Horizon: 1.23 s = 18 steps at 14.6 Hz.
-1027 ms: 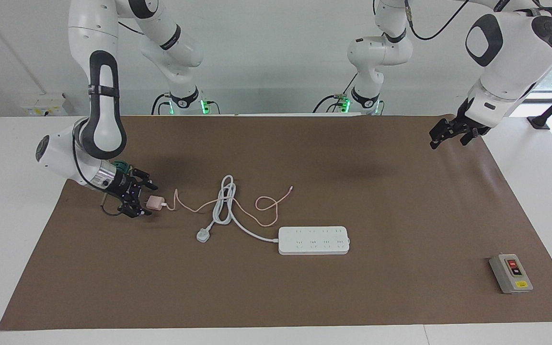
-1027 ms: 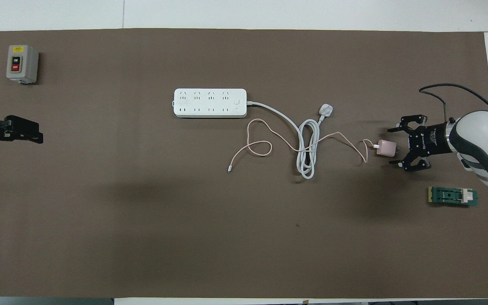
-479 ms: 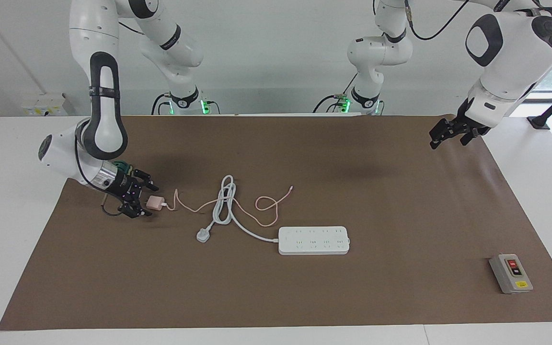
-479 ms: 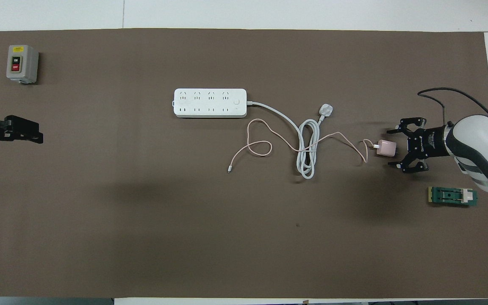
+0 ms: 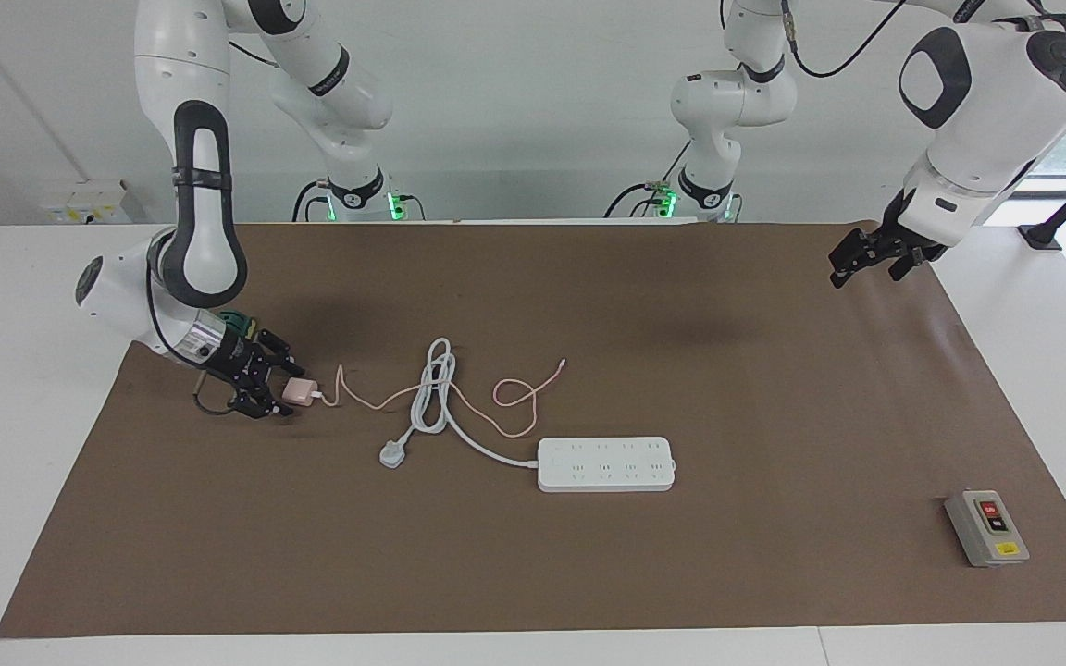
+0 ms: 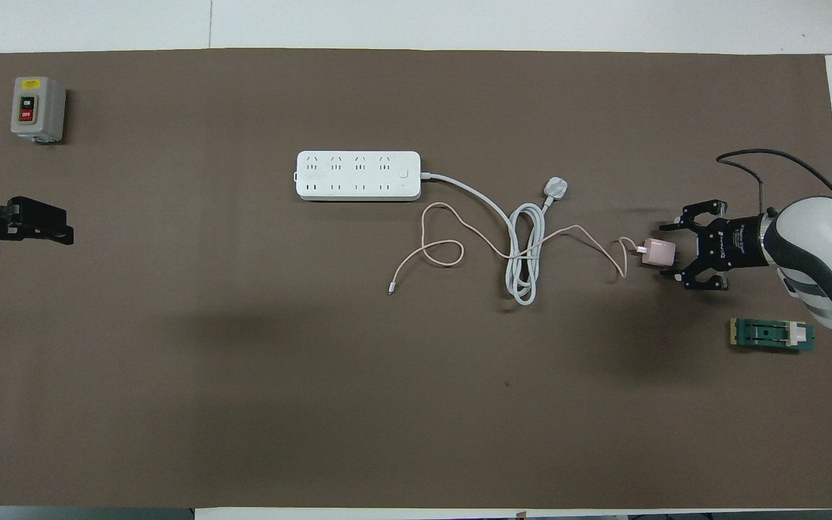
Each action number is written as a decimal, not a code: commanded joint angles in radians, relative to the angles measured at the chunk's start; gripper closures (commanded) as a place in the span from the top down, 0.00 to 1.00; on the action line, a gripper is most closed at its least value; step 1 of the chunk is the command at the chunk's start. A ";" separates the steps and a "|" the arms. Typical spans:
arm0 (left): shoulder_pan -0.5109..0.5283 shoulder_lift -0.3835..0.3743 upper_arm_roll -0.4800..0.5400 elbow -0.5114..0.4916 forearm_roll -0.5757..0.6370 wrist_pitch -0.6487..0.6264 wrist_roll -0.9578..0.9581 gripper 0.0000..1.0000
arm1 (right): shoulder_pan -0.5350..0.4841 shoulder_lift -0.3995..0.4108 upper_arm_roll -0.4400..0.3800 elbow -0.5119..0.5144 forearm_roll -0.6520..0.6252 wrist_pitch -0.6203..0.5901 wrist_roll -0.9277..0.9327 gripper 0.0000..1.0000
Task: Plug charger into power strip
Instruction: 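Lift the charger with the right gripper while the left gripper reaches in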
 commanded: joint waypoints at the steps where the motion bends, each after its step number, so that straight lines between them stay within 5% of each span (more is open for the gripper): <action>1: 0.007 -0.012 -0.003 -0.013 -0.009 0.009 -0.006 1.00 | -0.018 -0.029 0.011 -0.048 0.070 0.036 -0.081 0.68; 6: 0.007 -0.013 -0.001 -0.012 -0.009 0.014 -0.009 1.00 | -0.020 -0.029 0.010 -0.048 0.073 0.037 -0.084 0.59; 12: 0.009 -0.018 -0.001 -0.018 -0.009 0.001 -0.001 1.00 | -0.023 -0.029 0.011 -0.043 0.073 0.037 -0.093 0.10; 18: 0.092 -0.002 0.005 -0.053 -0.125 0.095 0.135 1.00 | -0.005 -0.016 0.016 0.054 0.124 0.023 -0.083 0.03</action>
